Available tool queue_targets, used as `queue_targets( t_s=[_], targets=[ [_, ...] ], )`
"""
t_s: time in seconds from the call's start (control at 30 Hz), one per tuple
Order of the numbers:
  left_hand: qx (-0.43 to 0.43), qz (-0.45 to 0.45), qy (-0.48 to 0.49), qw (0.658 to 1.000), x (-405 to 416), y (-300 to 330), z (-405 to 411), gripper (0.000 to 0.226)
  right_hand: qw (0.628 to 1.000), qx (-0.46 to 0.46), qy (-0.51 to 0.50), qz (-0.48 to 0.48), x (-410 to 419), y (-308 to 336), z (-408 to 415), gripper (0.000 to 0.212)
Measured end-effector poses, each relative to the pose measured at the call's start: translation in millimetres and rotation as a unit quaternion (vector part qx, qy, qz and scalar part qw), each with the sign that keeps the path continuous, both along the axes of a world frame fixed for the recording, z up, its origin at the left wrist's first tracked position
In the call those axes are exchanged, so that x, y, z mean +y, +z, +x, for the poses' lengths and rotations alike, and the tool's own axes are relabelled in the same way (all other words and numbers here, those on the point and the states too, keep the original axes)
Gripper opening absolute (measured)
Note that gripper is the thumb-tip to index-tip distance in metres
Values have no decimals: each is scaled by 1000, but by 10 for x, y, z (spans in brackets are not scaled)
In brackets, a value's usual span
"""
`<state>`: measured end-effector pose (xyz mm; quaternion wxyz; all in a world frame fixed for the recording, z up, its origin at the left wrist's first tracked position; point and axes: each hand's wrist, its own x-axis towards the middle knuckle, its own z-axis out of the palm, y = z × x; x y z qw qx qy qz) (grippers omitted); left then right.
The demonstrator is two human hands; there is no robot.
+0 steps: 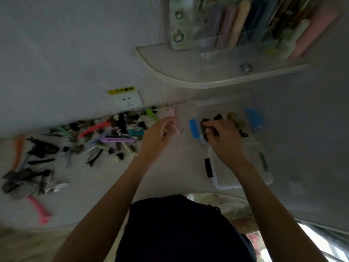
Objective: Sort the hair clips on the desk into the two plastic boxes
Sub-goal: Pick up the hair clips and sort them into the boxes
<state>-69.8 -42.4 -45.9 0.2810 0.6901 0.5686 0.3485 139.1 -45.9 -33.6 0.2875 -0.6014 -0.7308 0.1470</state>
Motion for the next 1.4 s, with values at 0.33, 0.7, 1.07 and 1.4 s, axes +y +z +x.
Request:
queue_targets(
  t_s=[0.33, 0.7, 1.07, 1.4],
  targets=[
    [69, -150, 286, 944, -1342, -483, -1639, 23, 904, -90, 342, -242, -551, -539, -1501, 59],
    [142, -181, 514, 826, -2276, -895, -2725, 92, 861, -257, 426, -103, -950, -1320, -2602, 67],
    [63, -149, 426, 890, -1468, -1139, -3246, 104, 917, -300, 258, -54, -239, -1094, -3181, 59],
    [12, -105, 367, 924, -1031, -1111, -2801, 76, 933, -164, 313, -61, 318, -750, -4163, 50]
  ],
)
